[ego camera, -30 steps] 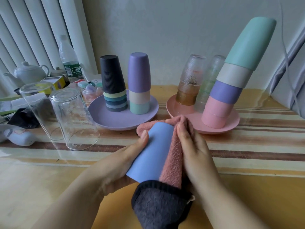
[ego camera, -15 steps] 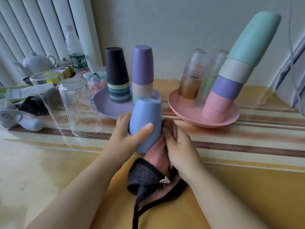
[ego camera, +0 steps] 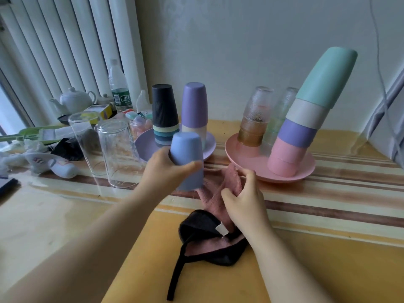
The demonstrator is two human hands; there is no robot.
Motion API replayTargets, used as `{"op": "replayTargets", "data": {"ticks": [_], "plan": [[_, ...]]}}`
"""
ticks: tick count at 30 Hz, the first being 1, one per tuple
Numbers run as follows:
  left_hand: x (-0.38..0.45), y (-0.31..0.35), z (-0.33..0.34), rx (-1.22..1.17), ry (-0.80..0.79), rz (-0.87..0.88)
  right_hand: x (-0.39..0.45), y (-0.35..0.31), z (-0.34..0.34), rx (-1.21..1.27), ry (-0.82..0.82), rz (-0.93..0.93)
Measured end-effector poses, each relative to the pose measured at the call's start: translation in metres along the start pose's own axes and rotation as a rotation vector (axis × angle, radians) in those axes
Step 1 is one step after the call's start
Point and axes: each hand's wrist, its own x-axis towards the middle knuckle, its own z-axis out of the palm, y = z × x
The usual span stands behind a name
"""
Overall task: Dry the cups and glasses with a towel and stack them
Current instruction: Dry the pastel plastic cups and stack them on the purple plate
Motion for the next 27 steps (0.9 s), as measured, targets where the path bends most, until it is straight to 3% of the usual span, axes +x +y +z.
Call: {"op": "replayTargets", "data": {"ticks": [3,9,19,27], "plan": [[0.025,0.026,-0.013,-0.1,0.088,0.053,0.001,0.002,-0.001,-0.007,-0.064,-0.003],[0.1,0.087,-0.033,-0.253,0.257,0.198,0.002,0.005,0.001,-0.041,-0.044,-0.043],[0.156,0.083,-0.007,-0.243,0.196,0.16,0.005,0.009,0.002,-0.043,-0.05,-0.066],[0.165,0.06,0.005,-0.082,0.122,0.095,0.006,0.011,0.002,-0.025,-0.053,-0.07]]}}
